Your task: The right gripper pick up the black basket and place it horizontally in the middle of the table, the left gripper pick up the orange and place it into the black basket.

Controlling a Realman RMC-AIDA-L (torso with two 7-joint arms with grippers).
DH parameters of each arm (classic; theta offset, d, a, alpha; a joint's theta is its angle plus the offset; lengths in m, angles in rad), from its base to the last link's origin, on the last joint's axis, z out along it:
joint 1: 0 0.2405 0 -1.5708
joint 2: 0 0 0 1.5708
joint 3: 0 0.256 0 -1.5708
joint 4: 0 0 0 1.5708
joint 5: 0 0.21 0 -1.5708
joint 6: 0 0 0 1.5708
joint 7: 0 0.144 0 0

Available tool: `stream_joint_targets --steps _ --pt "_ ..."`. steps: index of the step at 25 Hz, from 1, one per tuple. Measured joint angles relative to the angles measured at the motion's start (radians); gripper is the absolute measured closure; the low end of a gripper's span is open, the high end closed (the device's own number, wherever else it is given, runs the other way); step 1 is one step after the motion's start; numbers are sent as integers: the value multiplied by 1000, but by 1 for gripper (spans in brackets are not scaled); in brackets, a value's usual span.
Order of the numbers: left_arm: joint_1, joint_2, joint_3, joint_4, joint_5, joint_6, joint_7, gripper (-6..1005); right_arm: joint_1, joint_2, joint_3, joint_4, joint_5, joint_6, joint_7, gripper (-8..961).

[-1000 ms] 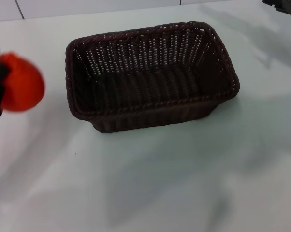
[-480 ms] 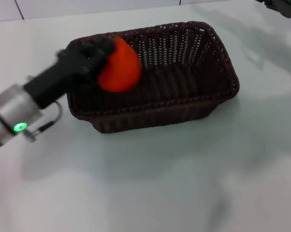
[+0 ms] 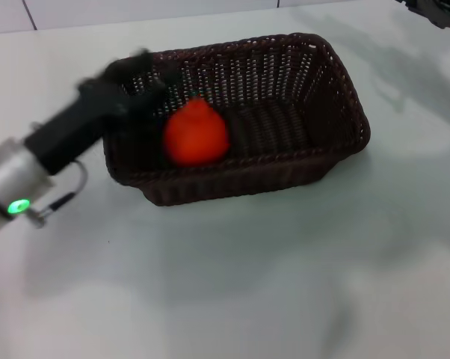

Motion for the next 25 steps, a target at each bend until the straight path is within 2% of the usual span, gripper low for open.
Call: stream_joint_targets --steps 4,9,12,17,18,19,25 --pt "62 -2 -107 5 -35 -121 78 430 -9 21 1 7 59 -14 -90 52" --pt "140 -2 -267 97 -126 -297 249 227 -34 61 2 10 162 -41 -302 52" --pt "169 -2 -363 161 -163 -367 331 230 -51 73 7 62 293 -68 -498 52" --pt "222 -2 -529 217 -188 -413 395 233 -51 72 73 234 589 -62 -931 53" --pt "222 -2 -529 217 -188 -413 395 234 -49 72 83 264 633 -55 -1010 53" --pt "238 -2 -571 222 -189 -429 396 234 -47 72 87 286 661 -47 -1070 53" --pt "263 -2 -627 231 -190 -451 398 234 -52 75 90 333 692 -30 -1228 52"
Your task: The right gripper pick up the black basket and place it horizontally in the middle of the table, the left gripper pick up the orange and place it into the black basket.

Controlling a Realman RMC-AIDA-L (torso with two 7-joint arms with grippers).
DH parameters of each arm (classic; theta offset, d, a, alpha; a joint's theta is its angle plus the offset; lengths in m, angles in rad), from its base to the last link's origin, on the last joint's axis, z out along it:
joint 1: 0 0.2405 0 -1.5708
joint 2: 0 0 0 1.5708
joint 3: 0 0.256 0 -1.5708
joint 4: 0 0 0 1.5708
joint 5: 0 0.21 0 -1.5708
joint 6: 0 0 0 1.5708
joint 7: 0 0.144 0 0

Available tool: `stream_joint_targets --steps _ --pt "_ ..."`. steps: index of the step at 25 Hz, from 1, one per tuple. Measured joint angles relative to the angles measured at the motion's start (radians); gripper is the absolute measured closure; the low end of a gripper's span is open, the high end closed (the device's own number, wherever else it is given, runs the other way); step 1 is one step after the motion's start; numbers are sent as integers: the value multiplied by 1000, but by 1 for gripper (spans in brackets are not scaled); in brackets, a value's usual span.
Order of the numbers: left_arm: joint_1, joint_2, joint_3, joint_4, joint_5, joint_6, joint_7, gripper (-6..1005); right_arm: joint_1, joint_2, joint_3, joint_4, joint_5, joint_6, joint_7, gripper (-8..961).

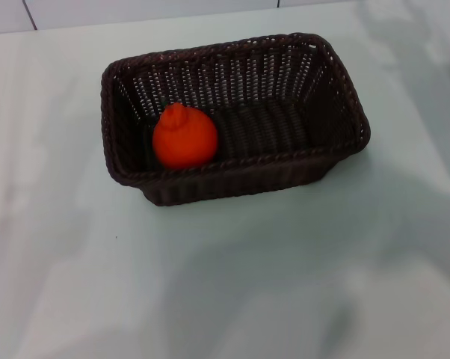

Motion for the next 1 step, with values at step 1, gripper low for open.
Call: stream_joint_targets --steps 1 --pt "1 0 -2 0 0 -1 0 234 -3 1 0 3 0 1 -11 52"
